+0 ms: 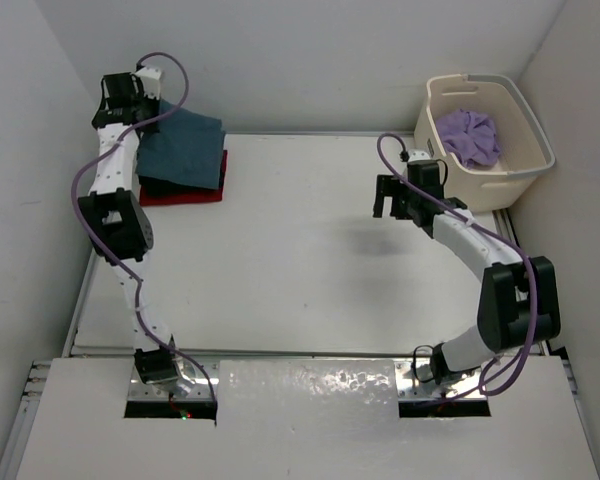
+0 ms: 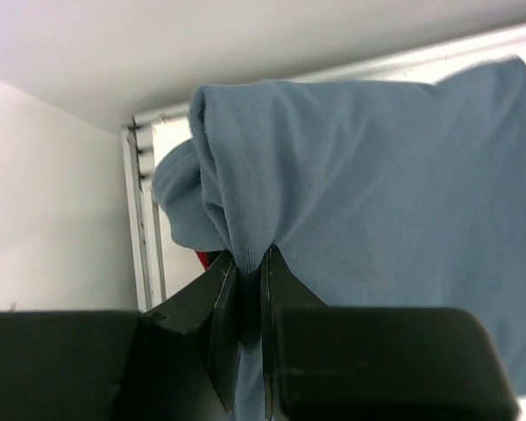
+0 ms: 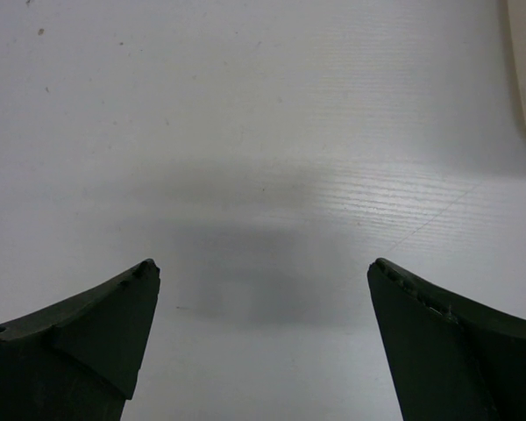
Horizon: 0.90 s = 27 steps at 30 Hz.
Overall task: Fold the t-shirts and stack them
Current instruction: Put the neatly folded tshirt into the corner of the board with the left arm
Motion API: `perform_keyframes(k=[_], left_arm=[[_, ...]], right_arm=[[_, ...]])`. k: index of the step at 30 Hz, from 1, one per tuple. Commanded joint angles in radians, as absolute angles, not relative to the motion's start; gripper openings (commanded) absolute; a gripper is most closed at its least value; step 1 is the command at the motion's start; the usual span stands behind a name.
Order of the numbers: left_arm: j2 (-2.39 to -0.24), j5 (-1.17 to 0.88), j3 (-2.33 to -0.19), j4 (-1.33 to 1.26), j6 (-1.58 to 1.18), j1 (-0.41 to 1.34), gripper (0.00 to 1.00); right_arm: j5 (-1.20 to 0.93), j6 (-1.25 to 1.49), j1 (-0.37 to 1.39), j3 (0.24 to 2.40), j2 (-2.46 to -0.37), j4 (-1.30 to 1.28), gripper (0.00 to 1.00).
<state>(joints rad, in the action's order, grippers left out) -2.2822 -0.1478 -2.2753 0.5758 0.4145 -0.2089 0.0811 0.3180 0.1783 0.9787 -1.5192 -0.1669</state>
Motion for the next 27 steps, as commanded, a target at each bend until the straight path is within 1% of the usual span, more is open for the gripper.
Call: perform_keyframes(k=[1,2,3,5,6,7,11,16,19,22,24,25,26,27], left_arm=[[-2.331,-0.127,-2.37,0.468,0.417,-0.221,0.0],[-2.332,-0.124,-2.358,0.447,0.41,-0.225,0.0],[-2.329,-0.121,-2.346,0.433,0.397,-0.232,0.03],[-2.316,-0.095,-2.323,0.408,0.391,-0.232,0.38],[-2.313,-0.069,-2.324,0.407,0.388,-0.233,0.89],[-2.304,-0.058,-2.322,0.407,0.385,-0.233,0.99],[-2.257,-0.061,-2.31,0.417,0.364,-0.233,1.0],[-2.149,-0.021,-2.295,0.432,0.258,-0.233,1.0],[-2.066,-0.07,-2.266,0.442,0.163,-0.232,1.0],[-1.984,-0.126,-2.234,0.478,0.017,-0.229,1.0],[-1.895,-0.201,-2.173,0.465,-0.107,-0.216,1.0],[-1.86,-0.213,-2.057,0.404,-0.135,-0.187,1.0],[-1.818,-0.178,-1.989,0.362,-0.181,-0.161,1.0],[-1.743,-0.143,-1.924,0.323,-0.19,-0.131,1.0]], right_arm=[[0.031,0.339,0.175,1.022,-1.52,-0.158,0.99],[0.022,0.341,0.175,1.026,-1.52,-0.166,0.99],[0.011,0.347,0.175,1.028,-1.519,-0.166,0.99],[-0.021,0.351,0.175,1.028,-1.509,-0.153,0.99],[-0.023,0.351,0.175,1.032,-1.506,-0.158,0.99],[-0.02,0.35,0.175,1.034,-1.503,-0.161,0.99],[-0.009,0.344,0.175,1.039,-1.464,-0.167,0.99],[-0.008,0.318,0.175,1.081,-1.434,-0.204,0.99],[0.006,0.295,0.175,1.127,-1.42,-0.228,0.99],[0.079,0.256,0.173,1.219,-1.439,-0.305,0.99],[0.173,0.246,0.172,1.323,-1.478,-0.356,0.99],[0.205,0.238,0.172,1.357,-1.494,-0.388,0.99],[0.245,0.232,0.172,1.394,-1.514,-0.402,0.99],[0.312,0.227,0.163,1.486,-1.537,-0.419,0.99]])
